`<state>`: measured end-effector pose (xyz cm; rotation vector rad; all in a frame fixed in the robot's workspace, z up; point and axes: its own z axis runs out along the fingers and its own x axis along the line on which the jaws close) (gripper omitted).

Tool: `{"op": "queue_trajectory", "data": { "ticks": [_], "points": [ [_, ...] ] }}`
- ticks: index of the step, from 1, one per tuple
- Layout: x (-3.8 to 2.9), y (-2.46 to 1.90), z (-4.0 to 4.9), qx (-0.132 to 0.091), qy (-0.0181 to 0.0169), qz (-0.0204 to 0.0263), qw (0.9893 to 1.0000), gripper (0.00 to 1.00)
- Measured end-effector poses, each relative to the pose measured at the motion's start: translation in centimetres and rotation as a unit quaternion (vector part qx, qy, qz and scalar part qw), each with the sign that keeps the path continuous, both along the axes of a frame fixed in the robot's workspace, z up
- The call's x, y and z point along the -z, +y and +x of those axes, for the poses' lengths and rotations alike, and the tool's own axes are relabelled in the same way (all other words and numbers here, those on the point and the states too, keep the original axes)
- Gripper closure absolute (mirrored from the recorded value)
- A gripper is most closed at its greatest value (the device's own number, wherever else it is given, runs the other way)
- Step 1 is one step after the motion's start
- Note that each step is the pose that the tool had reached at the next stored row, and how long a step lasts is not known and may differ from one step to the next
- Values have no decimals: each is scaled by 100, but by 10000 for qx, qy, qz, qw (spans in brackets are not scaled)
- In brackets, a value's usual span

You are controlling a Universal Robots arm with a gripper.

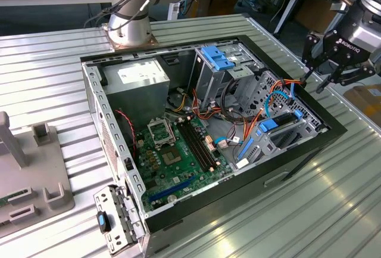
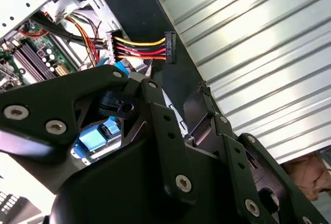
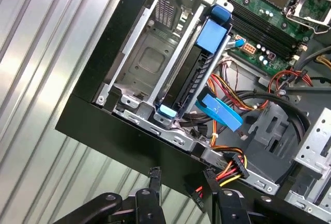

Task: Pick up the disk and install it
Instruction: 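Insert the first disk wire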

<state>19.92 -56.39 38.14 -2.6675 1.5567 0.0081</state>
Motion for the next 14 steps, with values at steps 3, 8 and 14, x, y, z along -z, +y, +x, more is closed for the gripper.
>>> {"op": "queue_trajectory", "data": {
  "ticks": [3, 8, 14],
  "points": [
    [0, 0, 0, -184, 0, 0, 9998, 56],
    [0, 0, 0, -207, 0, 0, 9998, 56],
    [4, 0, 0, -813, 0, 0, 9967, 56]
  ]
}}
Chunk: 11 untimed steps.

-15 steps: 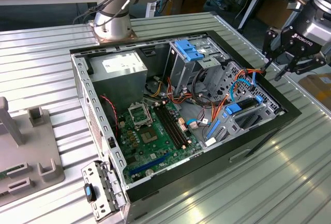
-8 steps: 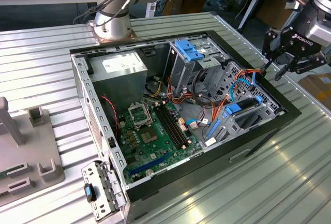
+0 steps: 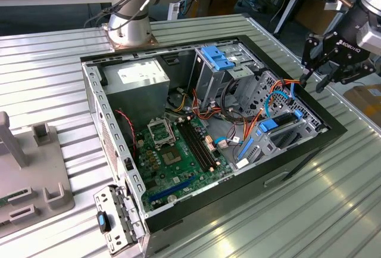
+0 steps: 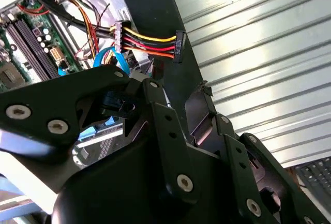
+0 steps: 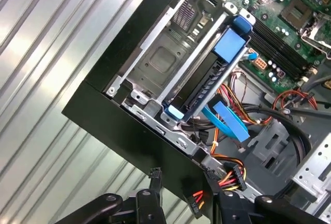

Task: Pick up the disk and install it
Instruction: 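Insert the first disk wire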

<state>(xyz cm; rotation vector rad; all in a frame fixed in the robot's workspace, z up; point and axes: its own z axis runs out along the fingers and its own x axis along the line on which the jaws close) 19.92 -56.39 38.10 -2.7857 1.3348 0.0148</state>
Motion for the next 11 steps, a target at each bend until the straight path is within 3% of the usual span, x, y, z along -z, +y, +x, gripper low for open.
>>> {"op": "queue_trajectory", "data": {
  "ticks": [1, 11],
  "points": [
    [0, 0, 0, -185, 0, 0, 9998, 56],
    [0, 0, -9, -209, 0, 0, 9998, 56]
  ]
}}
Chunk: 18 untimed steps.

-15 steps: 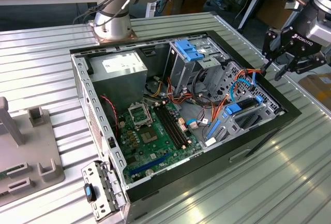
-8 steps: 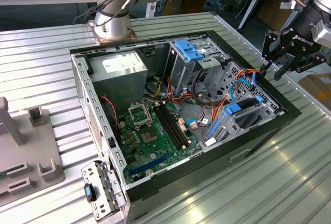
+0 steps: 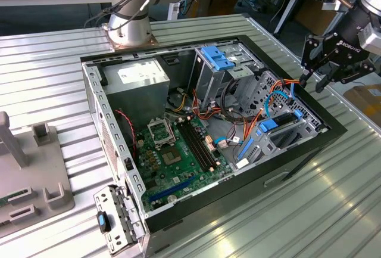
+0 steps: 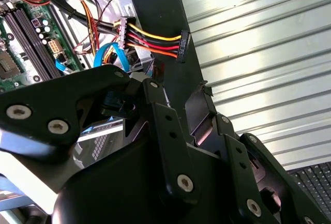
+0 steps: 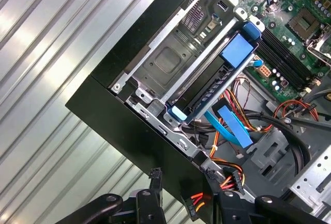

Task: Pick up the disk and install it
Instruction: 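Insert the first disk wire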

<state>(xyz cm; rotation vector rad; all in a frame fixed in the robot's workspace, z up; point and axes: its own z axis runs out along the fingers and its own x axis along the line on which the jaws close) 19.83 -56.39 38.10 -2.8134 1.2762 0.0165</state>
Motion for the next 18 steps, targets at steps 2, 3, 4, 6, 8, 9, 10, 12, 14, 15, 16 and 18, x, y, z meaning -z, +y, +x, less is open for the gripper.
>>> {"op": "queue_trajectory", "data": {
  "ticks": [2, 3, 4, 6, 8, 9, 10, 12, 14, 15, 16, 18],
  "points": [
    [0, 0, -1, 0, 0, 0, 10000, 56],
    [0, 0, -2, 0, 0, 0, 10000, 56],
    [0, 0, -3, -1, 0, 0, 10000, 56],
    [0, 1, 2, -71, 0, 0, 10000, 56],
    [1, 0, 11, -98, 0, 0, 10000, 56],
    [0, 1, 12, -98, 0, 0, 10000, 56],
    [0, 1, 12, -99, 0, 0, 10000, 56],
    [0, 1, 12, -99, 0, 0, 10000, 56],
    [1, 2, 15, -176, 0, 0, 9998, 56],
    [0, 2, 15, -190, 0, 0, 9998, 56],
    [0, 1, 15, -190, 0, 0, 9998, 56],
    [0, 1, 15, -190, 0, 0, 9998, 56]
  ]
}}
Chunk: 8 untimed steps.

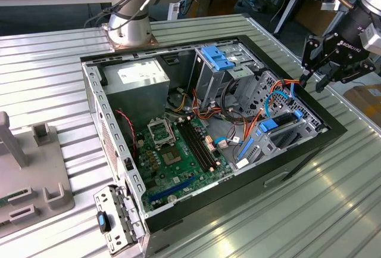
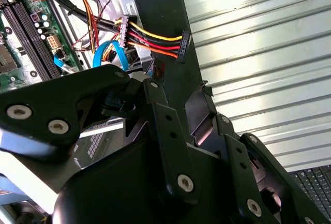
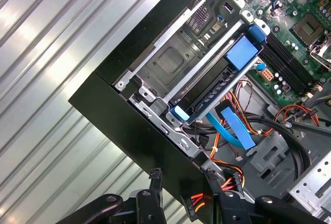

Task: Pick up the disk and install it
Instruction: 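Insert the first disk wire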

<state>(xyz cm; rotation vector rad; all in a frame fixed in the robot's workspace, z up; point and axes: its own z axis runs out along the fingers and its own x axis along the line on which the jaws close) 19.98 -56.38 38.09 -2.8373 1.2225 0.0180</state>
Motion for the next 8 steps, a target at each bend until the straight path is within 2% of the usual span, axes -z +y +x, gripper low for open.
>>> {"op": "queue_trajectory", "data": {
  "ticks": [8],
  "points": [
    [0, 0, 0, -1, 0, 0, 10000, 56]
  ]
}}
